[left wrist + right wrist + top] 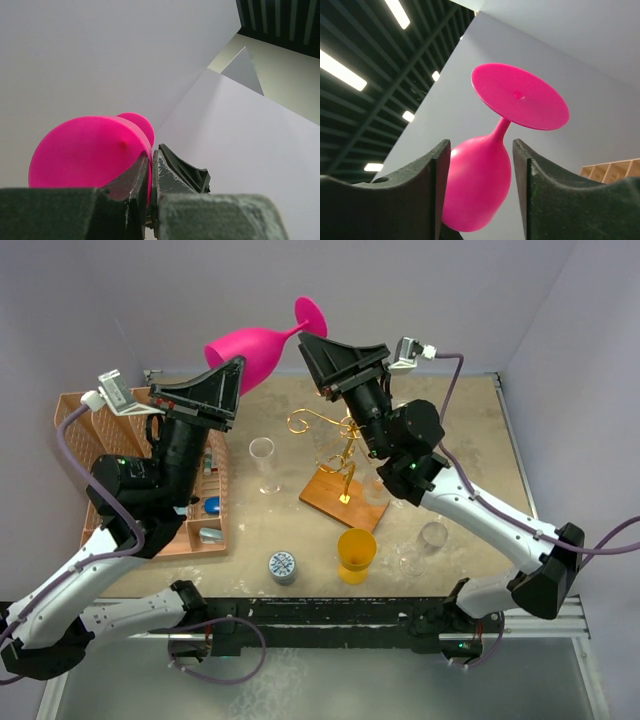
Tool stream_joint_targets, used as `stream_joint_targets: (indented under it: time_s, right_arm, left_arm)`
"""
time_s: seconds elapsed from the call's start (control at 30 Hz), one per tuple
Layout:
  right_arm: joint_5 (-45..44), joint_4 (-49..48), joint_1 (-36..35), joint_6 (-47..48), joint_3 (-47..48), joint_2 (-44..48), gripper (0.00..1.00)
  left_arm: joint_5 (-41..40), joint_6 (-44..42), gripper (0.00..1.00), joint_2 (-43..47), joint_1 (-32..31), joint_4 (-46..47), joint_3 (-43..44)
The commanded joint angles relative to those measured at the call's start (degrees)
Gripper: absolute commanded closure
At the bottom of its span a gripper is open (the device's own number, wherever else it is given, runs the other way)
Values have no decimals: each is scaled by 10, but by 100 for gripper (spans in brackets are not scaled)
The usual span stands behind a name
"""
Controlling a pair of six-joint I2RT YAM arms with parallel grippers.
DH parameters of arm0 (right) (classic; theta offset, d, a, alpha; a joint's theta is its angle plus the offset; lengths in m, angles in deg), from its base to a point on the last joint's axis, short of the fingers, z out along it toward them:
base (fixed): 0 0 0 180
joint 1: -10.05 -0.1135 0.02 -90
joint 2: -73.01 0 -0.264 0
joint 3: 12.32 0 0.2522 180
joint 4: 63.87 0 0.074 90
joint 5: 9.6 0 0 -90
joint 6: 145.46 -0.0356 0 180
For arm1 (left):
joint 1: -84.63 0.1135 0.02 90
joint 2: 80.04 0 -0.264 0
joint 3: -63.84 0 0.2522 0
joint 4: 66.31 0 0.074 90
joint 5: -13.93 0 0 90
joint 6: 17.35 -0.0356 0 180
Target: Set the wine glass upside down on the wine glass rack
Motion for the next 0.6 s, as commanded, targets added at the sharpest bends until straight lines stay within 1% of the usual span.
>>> stream_joint_targets:
  time_s: [0.0,0.07,0.3,0.43,0.57]
  right_arm:
    - [-26,-17,-5,-63,39,-14,49]
    - [-28,-3,-5,-77,47,-19,53]
    - [-30,-14,-5,-79,48,-25,57]
    - [-25,-19,-5,-79,49,-30,62]
    - [-14,-56,-5,-72,39,-32,69]
  left_arm:
    - [39,-21,100,1,1,56,-6]
    - [44,-16,100,0,1,71,-18]
    - [54,-14,100,-8,1,71,-22]
    - [56,-8,100,-4,1,68,-26]
    - [62,0,100,4,1,61,-30]
